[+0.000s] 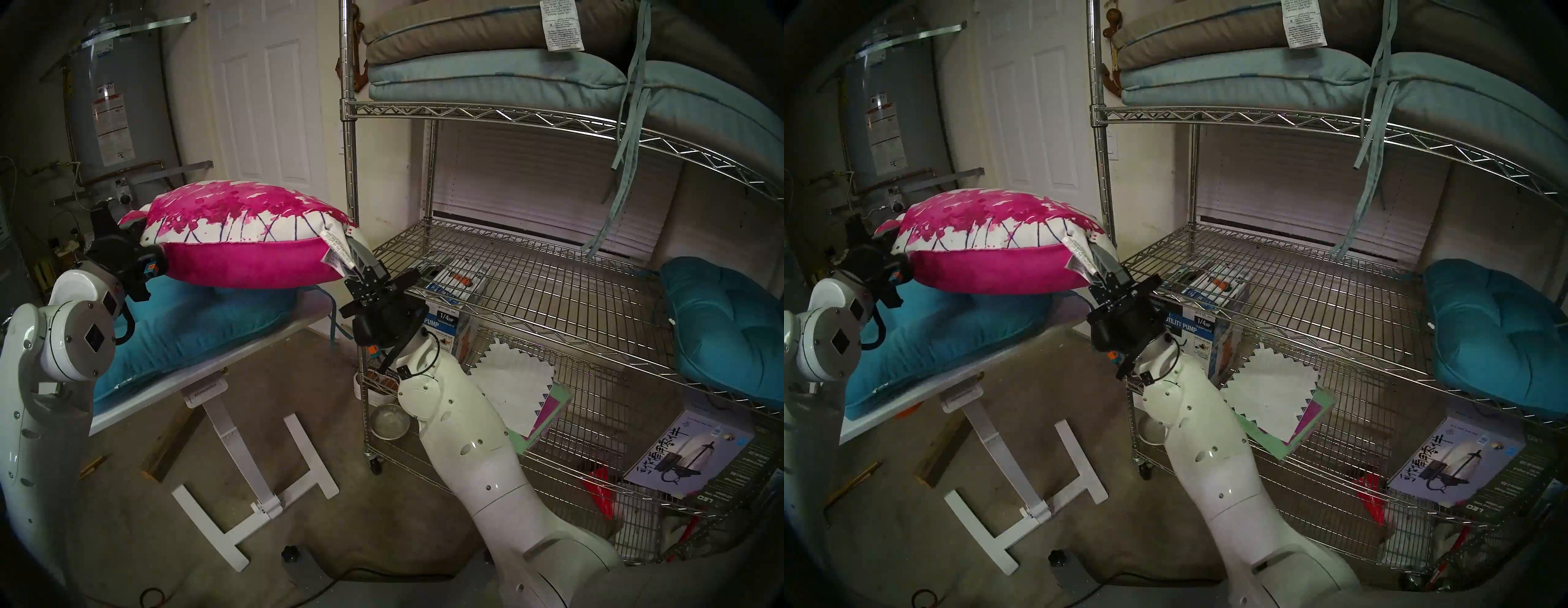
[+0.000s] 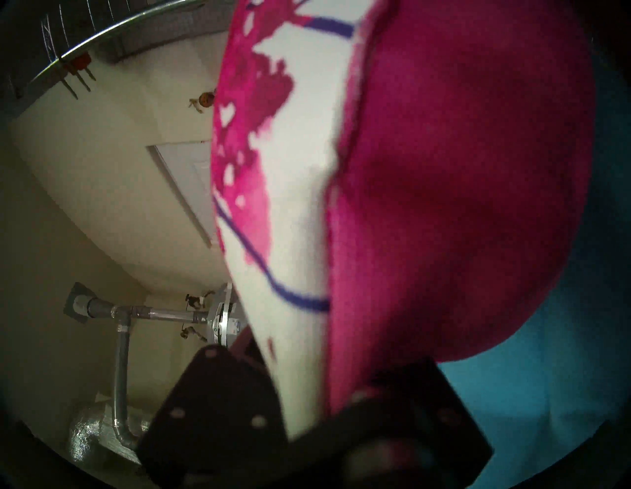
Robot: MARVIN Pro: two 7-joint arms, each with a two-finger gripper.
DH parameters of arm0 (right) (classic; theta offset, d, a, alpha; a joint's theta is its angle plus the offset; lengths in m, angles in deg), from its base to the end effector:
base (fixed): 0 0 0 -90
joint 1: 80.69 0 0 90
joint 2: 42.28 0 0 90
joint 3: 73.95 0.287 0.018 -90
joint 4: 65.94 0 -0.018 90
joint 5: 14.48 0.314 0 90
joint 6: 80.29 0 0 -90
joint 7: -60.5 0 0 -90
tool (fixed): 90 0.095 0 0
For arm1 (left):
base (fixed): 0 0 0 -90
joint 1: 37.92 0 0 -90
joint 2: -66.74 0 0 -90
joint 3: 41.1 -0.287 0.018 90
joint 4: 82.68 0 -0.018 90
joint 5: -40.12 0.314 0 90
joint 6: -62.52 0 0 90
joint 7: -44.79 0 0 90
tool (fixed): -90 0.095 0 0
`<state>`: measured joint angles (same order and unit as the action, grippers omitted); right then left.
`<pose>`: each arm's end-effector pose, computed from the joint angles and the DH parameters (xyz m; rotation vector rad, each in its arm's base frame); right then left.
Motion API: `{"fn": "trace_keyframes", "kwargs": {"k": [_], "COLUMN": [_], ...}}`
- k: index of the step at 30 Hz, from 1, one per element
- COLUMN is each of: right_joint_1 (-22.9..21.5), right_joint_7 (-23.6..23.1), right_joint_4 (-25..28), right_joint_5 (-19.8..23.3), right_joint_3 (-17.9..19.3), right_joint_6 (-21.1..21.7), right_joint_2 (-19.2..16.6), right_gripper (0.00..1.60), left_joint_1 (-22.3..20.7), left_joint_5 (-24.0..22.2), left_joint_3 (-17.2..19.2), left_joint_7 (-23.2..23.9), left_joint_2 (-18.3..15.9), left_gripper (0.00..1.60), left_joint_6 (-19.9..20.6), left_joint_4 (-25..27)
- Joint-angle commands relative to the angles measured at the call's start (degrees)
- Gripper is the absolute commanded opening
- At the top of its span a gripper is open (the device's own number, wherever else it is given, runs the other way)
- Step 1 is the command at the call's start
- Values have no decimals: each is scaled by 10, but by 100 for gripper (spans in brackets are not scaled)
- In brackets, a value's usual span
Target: Put cushion on the shelf
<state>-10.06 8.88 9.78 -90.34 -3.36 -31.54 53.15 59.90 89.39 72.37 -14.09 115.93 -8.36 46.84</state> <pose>0.4394 0.1910 -0.1762 0.3432 0.8705 2.5607 0.3393 0.1636 -0.0297 -1.2197 1.0001 -1.1514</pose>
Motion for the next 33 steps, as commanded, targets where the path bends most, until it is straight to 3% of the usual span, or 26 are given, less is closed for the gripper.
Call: {"fn": "trace_keyframes", "kwargs": {"k": [1, 17, 33], "right_joint_1": [24, 50, 39], "right_joint_7": [2, -30, -38], "right_joint_4": [65, 129, 126], "right_joint_5": [11, 24, 27], "right_joint_3": [25, 70, 126], "right_joint_6": [18, 42, 70], "right_joint_2": [-9, -18, -19], "right_gripper": [0, 0, 0], "left_joint_1": [-52, -111, -211], "left_joint_5": [-27, -76, -189], "left_joint_3": [-3, -19, -55], "left_joint_7": [17, 67, 132], "left_joint_2": [-24, -41, -39], "left_gripper": [0, 0, 0], "left_joint_6": [-8, -21, -5], "left_joint_4": [27, 32, 21]}}
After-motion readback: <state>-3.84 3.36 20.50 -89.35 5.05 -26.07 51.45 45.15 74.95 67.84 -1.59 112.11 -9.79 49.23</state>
